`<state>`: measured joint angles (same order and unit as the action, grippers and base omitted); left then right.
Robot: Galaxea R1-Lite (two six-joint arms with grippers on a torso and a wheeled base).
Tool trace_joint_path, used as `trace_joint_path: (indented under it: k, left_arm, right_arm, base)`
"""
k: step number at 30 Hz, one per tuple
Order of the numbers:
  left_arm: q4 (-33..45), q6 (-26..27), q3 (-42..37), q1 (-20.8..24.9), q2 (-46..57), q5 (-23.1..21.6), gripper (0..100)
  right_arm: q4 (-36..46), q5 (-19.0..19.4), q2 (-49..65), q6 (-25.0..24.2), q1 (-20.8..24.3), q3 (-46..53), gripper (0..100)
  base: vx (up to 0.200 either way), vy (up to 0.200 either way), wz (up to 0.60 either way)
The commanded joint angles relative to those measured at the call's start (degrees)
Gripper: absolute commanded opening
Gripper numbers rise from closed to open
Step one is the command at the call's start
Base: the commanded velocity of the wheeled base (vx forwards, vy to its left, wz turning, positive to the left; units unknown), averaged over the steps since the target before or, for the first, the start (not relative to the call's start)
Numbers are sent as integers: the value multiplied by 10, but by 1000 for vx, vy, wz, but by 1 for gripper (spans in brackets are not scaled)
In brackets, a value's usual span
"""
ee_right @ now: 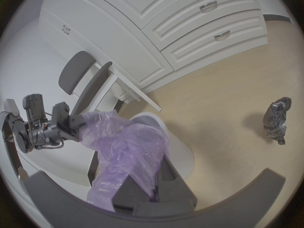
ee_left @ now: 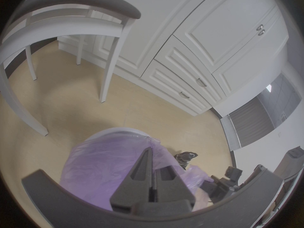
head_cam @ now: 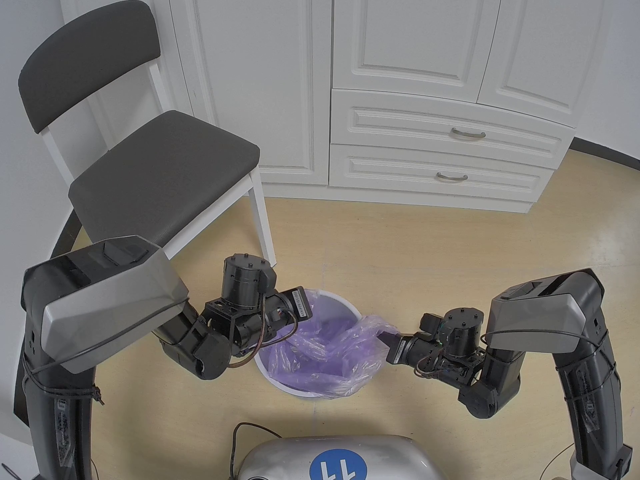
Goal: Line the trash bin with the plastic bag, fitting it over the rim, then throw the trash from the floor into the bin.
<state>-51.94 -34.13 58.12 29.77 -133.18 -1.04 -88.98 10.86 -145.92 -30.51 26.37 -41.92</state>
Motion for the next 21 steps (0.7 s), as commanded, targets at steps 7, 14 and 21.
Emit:
trace_joint_path:
  k: [7, 14, 21]
  left_arm:
    - [47, 30, -5, -51, 21, -6, 0]
    - [41, 62, -21, -78, 35, -14, 0]
    - [41, 103, -51, -103, 32, -63, 0]
  right_arm:
    - [-10, 4, -7, 6, -35, -20, 0]
    - [35, 4, -7, 56, -71, -47, 0]
    - [73, 2, -5, 95, -84, -52, 0]
  base:
    - [0, 0, 0]
    - [0, 0, 0]
    - [0, 0, 0]
